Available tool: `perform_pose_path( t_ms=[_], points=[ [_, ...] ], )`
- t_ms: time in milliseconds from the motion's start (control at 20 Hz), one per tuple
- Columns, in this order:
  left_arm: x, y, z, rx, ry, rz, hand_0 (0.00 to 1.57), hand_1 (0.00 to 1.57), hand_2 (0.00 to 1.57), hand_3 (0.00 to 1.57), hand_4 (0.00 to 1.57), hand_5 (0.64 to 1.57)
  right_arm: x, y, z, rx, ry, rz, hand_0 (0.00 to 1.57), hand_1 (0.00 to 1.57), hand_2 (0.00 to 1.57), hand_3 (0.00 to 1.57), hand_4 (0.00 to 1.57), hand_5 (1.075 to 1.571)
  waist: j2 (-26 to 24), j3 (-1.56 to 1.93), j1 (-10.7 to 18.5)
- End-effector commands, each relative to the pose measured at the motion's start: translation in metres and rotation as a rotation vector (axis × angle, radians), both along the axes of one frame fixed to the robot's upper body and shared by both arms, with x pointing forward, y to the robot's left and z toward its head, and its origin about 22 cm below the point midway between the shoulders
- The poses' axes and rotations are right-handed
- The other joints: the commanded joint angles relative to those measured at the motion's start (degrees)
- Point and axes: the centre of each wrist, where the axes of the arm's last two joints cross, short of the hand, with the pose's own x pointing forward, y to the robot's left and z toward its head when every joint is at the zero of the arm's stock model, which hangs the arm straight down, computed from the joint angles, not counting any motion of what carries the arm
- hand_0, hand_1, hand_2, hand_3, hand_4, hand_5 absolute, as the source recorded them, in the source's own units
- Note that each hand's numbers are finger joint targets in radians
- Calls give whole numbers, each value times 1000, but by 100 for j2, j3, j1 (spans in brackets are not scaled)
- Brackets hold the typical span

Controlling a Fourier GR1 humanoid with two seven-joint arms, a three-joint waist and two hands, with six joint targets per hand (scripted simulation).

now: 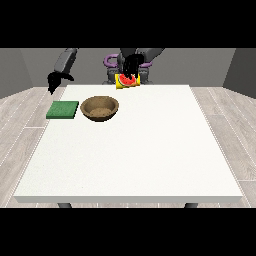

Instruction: Pick the cup and pour the ball into the bowl, then pick the bowl and place it on the pad

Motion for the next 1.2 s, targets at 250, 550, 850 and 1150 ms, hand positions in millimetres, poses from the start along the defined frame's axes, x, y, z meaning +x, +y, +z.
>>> perform_pose_path(
  t_ms=[250, 550, 850, 1150],
  points=[
    [-17, -39, 50, 145, -97, -69, 0, 0, 1571, 1571, 584, 1529, 6, 1, 1, 8, -53, -10, 0, 0, 187, 350, 408, 1533, 182, -1, 72],
    [-27, -39, 21, 342, -94, -109, 62, 62, 1571, 1571, 806, 1566, 1, -3, 1, 5, -34, 24, 0, 0, 118, 263, 424, 1530, 212, -1, -98],
    [-21, -36, 35, 476, -147, -139, 1401, 1401, 1571, 1571, 1148, 1535, 11, 2, 7, 13, -64, 18, 0, 0, 99, 306, 417, 1524, 280, -3, -82],
    [-20, -34, 67, 367, -157, -143, 1053, 1053, 1571, 1571, 1046, 1560, 1, -3, 0, 37, 25, 15, 0, 0, 277, 198, 737, 1555, 338, -3, 202]
  ],
)
